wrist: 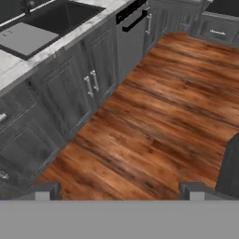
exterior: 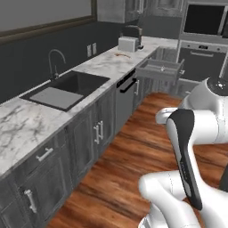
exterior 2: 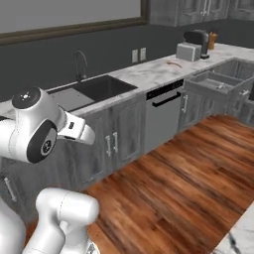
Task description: Organize the utensils by type. Pick up the wooden spoons from the counter and place them in the open cabinet. Then pick up the metallic utensils from the counter and place them in the open drawer.
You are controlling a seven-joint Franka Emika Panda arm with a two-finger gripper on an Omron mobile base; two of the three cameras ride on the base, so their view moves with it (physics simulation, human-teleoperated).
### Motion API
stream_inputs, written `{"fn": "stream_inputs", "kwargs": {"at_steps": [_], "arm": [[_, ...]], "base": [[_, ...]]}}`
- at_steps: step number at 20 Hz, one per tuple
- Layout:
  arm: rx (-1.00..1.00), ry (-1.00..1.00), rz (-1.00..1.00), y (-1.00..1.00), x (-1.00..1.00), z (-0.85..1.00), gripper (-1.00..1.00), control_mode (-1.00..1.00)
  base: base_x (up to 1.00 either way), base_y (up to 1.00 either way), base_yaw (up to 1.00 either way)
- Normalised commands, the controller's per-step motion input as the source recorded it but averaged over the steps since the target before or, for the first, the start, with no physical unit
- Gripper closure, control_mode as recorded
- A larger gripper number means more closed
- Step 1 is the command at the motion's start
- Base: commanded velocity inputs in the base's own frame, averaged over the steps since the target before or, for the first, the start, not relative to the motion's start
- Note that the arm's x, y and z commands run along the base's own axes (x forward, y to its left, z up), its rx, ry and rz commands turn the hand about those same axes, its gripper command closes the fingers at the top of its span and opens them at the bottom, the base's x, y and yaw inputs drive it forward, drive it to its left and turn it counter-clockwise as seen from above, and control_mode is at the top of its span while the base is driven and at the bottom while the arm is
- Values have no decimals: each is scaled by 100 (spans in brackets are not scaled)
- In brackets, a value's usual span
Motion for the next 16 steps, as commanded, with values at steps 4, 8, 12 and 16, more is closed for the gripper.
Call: {"fn": "stream_inputs", "kwargs": {"at_steps": [4,8,12,16], "arm": [[0,0,0,0,0,0,-100,100],[0,0,0,0,0,0,-100,100],[0,0,0,0,0,0,-100,100],[0,0,0,0,0,0,-100,100]], "base": [[100,0,-22],[85,0,-17],[60,0,-10],[96,0,-12]]}}
